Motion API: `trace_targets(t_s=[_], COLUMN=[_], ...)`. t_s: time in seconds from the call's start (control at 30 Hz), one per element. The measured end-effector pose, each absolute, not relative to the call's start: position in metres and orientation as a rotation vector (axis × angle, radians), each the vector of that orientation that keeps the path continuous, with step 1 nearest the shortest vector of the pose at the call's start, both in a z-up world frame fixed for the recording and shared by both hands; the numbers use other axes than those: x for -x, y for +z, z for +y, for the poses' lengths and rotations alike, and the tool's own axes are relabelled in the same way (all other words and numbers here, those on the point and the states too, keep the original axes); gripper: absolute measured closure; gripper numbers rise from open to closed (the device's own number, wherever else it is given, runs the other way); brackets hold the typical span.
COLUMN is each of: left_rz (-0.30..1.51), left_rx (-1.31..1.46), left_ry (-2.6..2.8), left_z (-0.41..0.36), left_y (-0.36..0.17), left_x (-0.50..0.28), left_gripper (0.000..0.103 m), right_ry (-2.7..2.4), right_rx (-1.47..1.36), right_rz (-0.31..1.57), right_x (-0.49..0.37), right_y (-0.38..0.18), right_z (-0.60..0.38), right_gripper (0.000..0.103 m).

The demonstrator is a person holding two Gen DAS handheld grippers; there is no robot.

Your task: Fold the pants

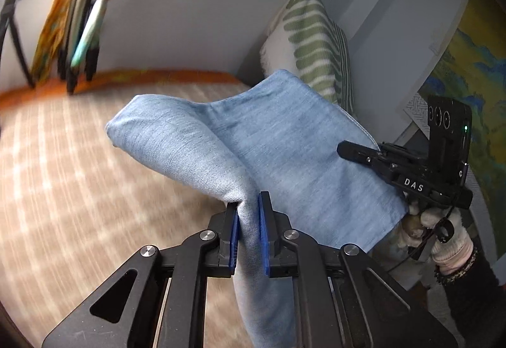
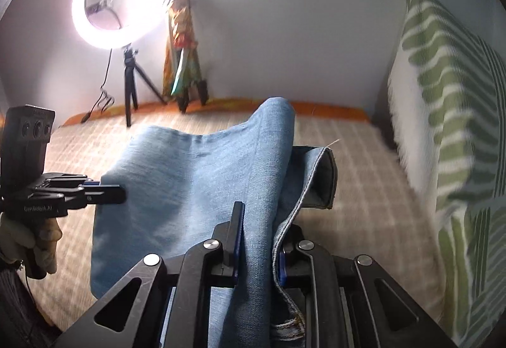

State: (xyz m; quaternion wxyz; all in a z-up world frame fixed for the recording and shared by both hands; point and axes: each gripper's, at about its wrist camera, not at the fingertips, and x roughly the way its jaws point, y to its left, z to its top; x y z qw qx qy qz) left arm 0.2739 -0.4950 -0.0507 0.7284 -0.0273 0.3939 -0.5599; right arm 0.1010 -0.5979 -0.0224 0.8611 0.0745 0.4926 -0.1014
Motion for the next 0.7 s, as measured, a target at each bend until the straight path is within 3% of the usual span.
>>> trace_targets(t_s=[0.4,0.7], left_rz=[0.764,0.771], left_rx=[0.029,0.0], left_ry=[-1.158,-1.075], left_z=[-0.562,-0.58], left_y=[-0.03,-0.062], left_x=[-0.369,-0.418], left_gripper=[0.095,0.101], right_ry=[-0.264,-0.284], right_rx=[-0.168,-0.186], right_rz=[0.95,0.978], right_x=[-0.205,-0.258], right_y=[-0.052,-0.128], right_z=[-0.667,-0.705], right_gripper=[0.088,0.088])
